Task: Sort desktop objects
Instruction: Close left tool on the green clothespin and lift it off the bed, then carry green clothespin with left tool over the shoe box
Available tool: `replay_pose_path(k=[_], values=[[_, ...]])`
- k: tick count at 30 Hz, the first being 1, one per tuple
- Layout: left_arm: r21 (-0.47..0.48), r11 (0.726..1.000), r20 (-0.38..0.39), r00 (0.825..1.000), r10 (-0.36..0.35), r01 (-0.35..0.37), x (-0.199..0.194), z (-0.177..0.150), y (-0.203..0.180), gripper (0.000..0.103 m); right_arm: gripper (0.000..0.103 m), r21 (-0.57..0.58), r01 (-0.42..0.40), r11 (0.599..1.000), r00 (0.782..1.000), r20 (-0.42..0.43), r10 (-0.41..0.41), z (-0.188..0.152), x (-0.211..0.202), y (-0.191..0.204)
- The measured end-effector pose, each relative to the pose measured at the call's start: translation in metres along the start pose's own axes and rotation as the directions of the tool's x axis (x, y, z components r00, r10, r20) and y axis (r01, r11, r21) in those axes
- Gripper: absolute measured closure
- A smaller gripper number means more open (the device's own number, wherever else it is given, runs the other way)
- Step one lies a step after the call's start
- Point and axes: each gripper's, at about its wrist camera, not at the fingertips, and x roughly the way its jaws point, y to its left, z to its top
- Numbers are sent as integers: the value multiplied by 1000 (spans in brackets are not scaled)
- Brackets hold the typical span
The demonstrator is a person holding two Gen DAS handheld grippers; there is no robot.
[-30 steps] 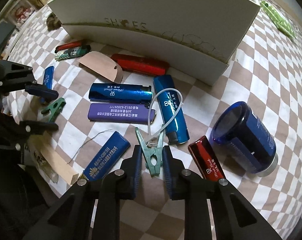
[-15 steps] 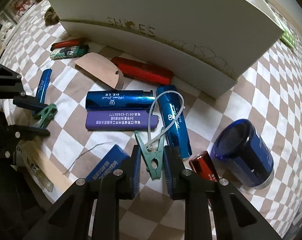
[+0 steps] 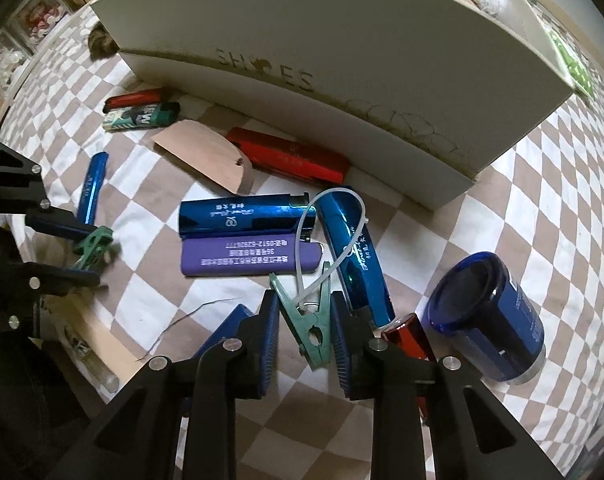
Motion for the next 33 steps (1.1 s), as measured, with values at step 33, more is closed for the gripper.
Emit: replay_pose_path(k=[33], values=[[-81,997,228,973,32,-14,-91,17,10,78,77,112,-142,984,943,318,100,-18,-133,16]])
